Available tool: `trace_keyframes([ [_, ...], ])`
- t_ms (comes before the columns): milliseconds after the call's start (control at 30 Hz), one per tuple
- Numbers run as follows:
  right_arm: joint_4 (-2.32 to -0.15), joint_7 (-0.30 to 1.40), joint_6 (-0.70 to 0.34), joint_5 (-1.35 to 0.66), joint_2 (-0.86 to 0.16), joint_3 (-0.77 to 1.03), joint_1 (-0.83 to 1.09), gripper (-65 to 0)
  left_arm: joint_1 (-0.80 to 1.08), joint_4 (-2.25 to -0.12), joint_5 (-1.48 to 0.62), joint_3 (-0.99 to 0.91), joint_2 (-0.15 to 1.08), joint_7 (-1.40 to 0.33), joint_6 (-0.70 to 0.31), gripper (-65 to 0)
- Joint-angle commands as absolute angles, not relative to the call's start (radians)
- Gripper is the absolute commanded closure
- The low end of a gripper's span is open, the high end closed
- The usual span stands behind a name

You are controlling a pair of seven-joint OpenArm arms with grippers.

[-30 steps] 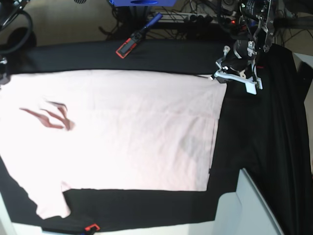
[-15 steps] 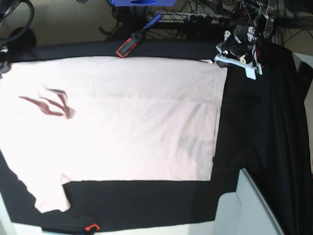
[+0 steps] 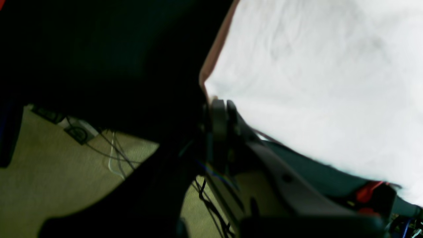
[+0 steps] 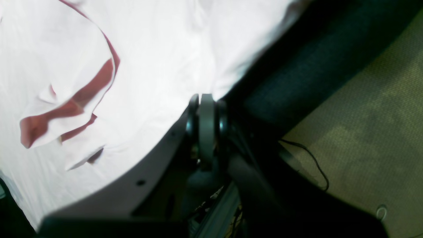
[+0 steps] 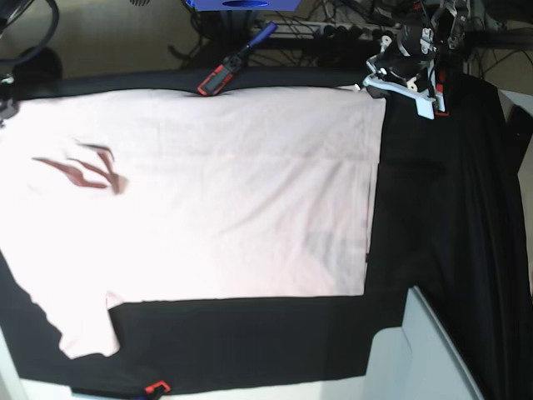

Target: Fold the T-shirt properly

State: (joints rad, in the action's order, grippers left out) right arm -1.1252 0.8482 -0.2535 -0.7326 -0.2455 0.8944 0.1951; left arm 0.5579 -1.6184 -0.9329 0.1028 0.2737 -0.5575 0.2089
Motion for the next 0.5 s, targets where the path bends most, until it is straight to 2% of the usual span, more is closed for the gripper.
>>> trace_keyframes([
  [0, -1.139, 0.837, -0.257, -0.742, -0.265, 0.897, 0.196, 0.0, 0.564, -1.629, -0.931, 0.097, 0.283, -0.550, 0.208, 0.0],
  [333, -1.138, 0.837, -0.249, -0.737, -0.242, 0.895, 0.194, -0.6, 0.555, -1.630, -0.931, 0.096, 0.283, -0.550, 0.208, 0.0],
  [467, -1.138, 0.837, -0.248, -0.737, -0.242, 0.903, 0.199, -12.0, 0.555, -1.627, -0.931, 0.096, 0.283, -0.552, 0.208, 0.0],
])
